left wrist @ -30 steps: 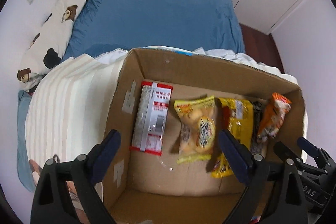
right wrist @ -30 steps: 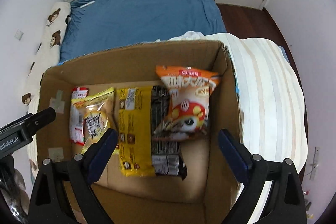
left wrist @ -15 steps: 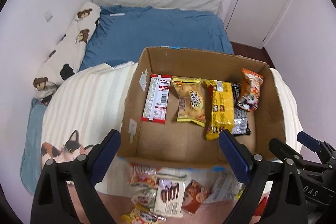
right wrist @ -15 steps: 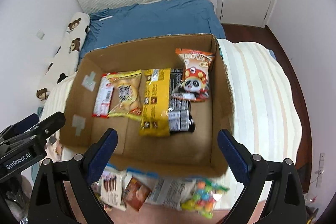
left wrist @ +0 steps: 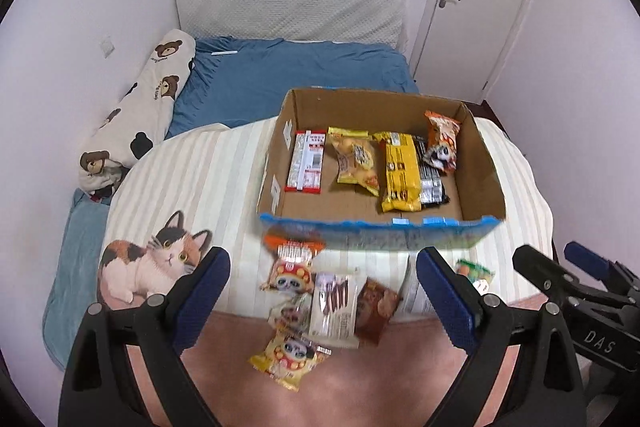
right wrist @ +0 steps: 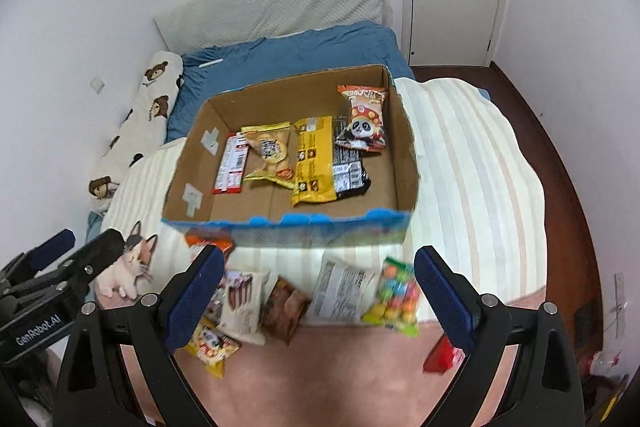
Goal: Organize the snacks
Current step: 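Grasp the yellow panda cracker bag with the left tool while the right tool grasps the Franzzi cookie pack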
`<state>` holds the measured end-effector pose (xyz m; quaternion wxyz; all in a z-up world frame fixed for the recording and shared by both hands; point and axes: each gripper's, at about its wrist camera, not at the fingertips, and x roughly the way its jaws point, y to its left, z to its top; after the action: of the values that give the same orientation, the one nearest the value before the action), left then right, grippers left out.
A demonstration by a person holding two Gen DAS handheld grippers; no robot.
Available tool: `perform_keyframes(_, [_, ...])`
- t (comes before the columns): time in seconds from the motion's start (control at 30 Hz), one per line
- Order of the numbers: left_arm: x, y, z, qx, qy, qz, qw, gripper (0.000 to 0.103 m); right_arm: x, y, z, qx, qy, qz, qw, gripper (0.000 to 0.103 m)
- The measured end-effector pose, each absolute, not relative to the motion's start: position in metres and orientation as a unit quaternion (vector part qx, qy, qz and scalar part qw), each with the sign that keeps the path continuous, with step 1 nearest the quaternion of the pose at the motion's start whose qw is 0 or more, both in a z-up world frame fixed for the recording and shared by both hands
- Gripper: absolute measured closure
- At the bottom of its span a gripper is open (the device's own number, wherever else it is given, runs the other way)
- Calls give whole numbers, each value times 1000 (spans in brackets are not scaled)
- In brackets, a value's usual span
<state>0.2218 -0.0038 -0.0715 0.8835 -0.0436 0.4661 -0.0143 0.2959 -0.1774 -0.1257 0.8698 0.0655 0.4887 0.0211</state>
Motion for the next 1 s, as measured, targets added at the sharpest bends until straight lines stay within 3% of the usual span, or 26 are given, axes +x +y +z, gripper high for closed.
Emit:
perform_keyframes(0.37, [185, 13, -111, -46, 500, 3, 865, 7, 242, -169, -142, 91, 504, 30, 858, 5])
perform_keyframes(0.77, [193, 48, -241, -47, 618, 19, 785, 7, 259, -170, -281, 177, 617, 41, 766, 5])
perform_keyframes(1.0, [207, 17, -306, 10, 676, -63, 734, 8, 275, -155, -315, 178, 643, 50, 744, 8])
